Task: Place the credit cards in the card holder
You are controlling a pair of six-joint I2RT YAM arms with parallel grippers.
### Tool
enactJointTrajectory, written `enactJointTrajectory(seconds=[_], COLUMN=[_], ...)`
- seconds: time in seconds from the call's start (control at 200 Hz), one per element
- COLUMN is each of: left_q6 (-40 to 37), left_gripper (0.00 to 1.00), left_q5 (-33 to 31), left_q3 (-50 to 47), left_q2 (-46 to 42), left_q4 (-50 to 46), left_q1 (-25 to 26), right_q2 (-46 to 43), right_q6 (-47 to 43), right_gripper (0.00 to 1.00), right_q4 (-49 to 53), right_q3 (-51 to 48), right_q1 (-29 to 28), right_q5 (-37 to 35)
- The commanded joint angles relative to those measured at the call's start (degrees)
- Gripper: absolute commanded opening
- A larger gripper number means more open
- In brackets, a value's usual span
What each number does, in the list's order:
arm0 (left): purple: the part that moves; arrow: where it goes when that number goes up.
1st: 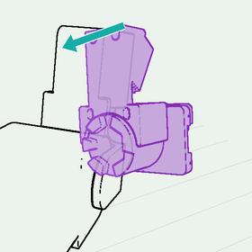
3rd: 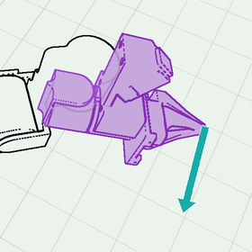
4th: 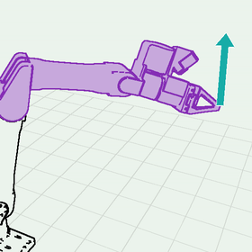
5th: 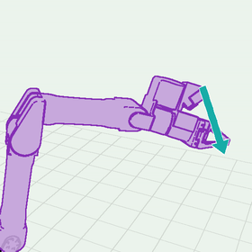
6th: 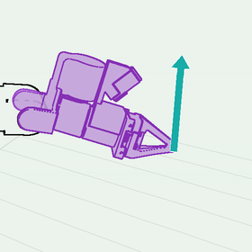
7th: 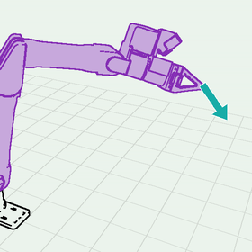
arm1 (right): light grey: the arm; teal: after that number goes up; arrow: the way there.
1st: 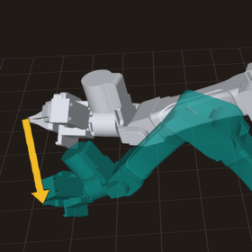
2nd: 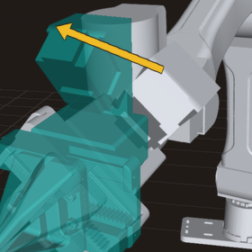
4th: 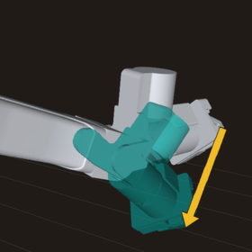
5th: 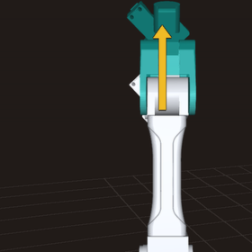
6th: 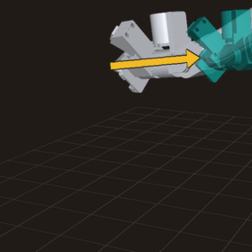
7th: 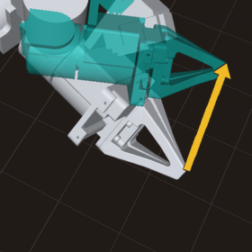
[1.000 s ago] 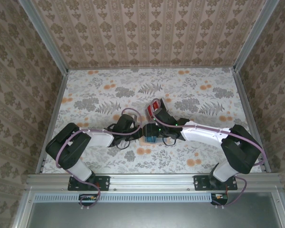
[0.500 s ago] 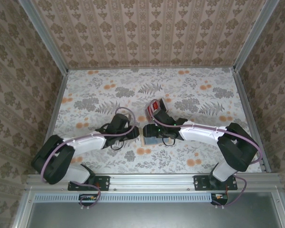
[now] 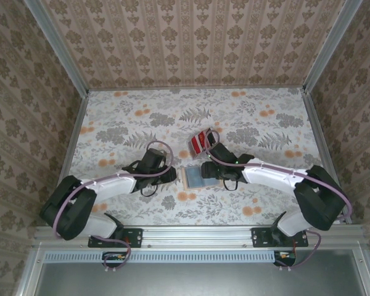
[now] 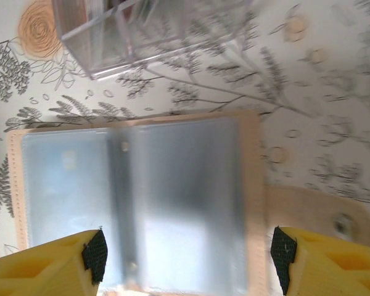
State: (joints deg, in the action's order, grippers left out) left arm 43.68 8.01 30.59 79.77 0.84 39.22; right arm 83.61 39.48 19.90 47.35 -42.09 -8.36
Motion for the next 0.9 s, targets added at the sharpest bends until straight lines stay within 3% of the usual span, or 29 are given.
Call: enactJointTrajectory(seconds=[0.0,0.135,0.24,0.49,0.895], left_q6=[-1.6,-2.2,-2.5,-1.8,-1.7], left_gripper=[0.35,0.34,0.33,0.32,0.31], left_q5=[2.2,3.8,3.3,3.0,1.6], left_q3=[2.7,4.7,5.6,5.7,4.2], left_q2=[2.1,5.7,7.4,9.0,8.7], left_q4=[1.3,1.4,1.9,2.1,2.0], left_q1=[-0.2,0.2,1.1,1.6,1.0], right_q2=[-5.3,-8.1,-2.9,13.2,20.5], right_q6=[-3.3,-5.1,-5.5,-7.8,-6.9], right_gripper=[0.74,0.74,0.74,0.75,0.70], right_q4=[7.3,3.3,0.7,5.3,4.8], right_q3=[0.6,0.8,2.8,13.8,16.2], right_q1=[0.1,-1.2,-2.7,-7.6,-8.7], right_q5=[-5.9,-0.8,3.5,-1.1,0.1])
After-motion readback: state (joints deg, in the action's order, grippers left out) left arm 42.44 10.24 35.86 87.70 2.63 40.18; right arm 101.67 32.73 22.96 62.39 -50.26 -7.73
